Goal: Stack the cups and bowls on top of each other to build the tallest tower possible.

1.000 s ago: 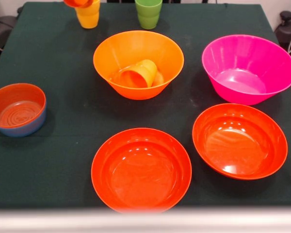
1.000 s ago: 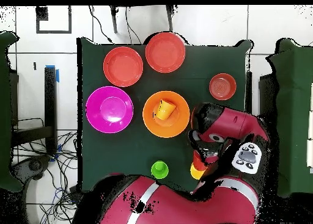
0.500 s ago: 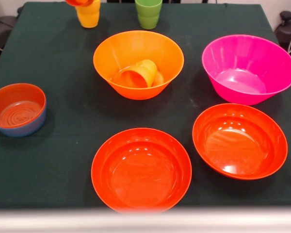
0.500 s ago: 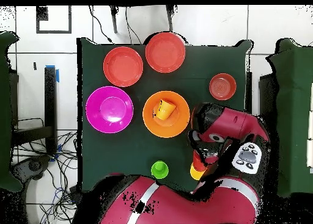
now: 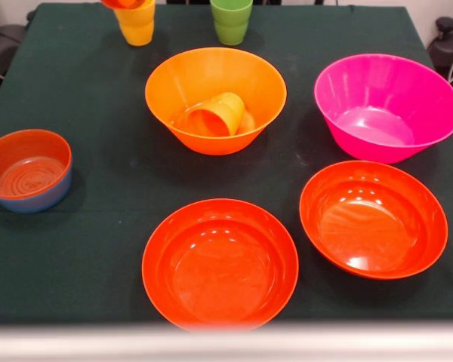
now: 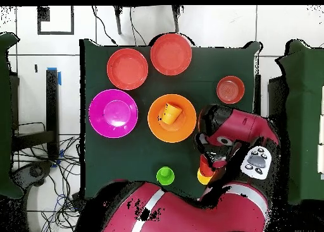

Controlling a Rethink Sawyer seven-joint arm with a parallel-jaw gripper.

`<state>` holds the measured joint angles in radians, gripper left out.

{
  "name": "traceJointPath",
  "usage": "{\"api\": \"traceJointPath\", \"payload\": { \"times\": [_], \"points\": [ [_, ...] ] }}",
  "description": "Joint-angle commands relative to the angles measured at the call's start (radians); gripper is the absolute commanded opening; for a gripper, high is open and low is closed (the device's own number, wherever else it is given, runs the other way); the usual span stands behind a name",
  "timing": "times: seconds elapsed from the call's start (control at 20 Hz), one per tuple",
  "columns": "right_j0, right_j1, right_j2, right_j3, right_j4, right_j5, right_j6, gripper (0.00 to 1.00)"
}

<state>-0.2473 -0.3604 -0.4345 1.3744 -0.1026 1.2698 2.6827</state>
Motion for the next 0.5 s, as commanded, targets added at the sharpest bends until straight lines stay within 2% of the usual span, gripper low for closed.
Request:
{"api": "traceJointPath", "payload": {
  "times": [0.05, 0.5],
  "points": [
    [-0.012, 0.019, 0.122, -0.086, -0.020, 0.096, -0.087, 0.00],
    [-0.012, 0.019, 0.124, -0.111, -0.025, 0.157, -0.099, 0.00]
  ]
}}
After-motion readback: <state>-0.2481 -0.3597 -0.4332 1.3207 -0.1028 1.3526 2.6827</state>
